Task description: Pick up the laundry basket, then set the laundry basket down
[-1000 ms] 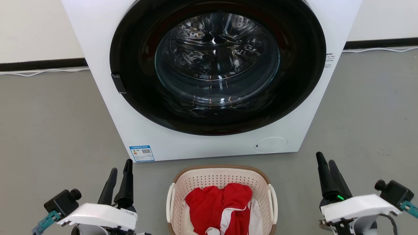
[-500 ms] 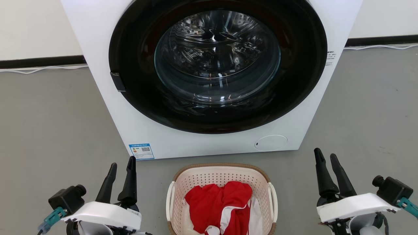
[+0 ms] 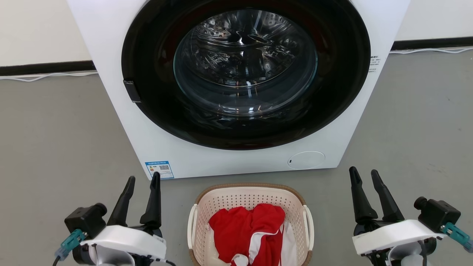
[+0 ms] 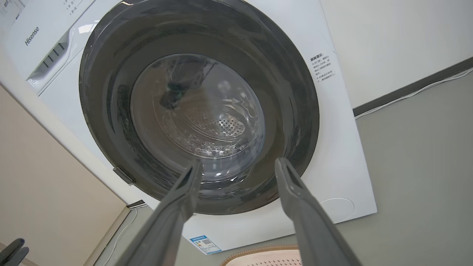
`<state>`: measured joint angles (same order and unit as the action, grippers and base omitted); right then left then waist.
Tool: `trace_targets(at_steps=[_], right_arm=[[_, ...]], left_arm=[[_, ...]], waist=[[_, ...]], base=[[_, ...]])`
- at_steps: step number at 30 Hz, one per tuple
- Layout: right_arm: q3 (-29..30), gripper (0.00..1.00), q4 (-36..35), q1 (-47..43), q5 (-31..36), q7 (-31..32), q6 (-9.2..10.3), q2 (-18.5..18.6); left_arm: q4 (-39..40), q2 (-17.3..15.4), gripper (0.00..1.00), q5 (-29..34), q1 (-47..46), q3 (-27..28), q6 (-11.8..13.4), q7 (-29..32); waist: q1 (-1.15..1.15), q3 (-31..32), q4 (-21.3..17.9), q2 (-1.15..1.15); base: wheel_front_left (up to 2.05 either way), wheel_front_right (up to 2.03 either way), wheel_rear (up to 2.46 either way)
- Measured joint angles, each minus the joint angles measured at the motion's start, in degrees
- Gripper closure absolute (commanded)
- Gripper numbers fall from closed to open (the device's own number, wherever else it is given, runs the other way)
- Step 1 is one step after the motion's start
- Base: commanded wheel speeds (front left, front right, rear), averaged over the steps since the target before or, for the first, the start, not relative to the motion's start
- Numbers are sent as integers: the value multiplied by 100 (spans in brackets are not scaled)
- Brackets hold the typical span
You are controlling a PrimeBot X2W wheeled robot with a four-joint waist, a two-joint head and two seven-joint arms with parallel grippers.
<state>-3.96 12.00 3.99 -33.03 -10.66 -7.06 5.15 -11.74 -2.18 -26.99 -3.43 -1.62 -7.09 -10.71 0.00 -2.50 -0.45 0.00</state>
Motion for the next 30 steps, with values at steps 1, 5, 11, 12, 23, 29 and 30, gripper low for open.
trace_targets(at_steps=[1, 5, 11, 12, 23, 29, 30], right_arm=[[-3, 0, 0, 4, 46, -1, 0, 3], [-20, 0, 1, 44, 277, -63, 0, 16], [-56, 0, 0, 97, 638, -179, -1, 29], [-65, 0, 0, 97, 712, -180, -1, 32], [-104, 0, 13, 107, 1386, -361, -1, 47], [31, 0, 127, 108, 1463, -364, -1, 14], [36, 0, 132, 109, 1480, -364, -2, 5]], left_arm=[[10, 0, 0, 51, -20, -16, 0, -20], [33, -1, 0, 314, -65, -37, -1, -101], [37, -3, 0, 684, -65, -41, -4, -193], [37, -3, 0, 738, -67, -43, -4, -201], [41, -7, 0, 1371, -91, -58, -5, -377], [40, -8, 0, 1378, -101, -57, -5, -394], [40, -8, 0, 1378, -101, -57, -5, -394]], waist=[[0, 0, 1, 0], [0, 0, 3, 0], [0, -4, -2, 0], [0, -4, -3, 0], [0, -27, -16, 0], [0, -35, -21, 0], [0, -39, -21, 0]], base=[[0, 0, 0], [0, 0, 0], [0, 0, 0], [0, 0, 0], [0, 0, 0], [0, 0, 0], [0, 0, 0]])
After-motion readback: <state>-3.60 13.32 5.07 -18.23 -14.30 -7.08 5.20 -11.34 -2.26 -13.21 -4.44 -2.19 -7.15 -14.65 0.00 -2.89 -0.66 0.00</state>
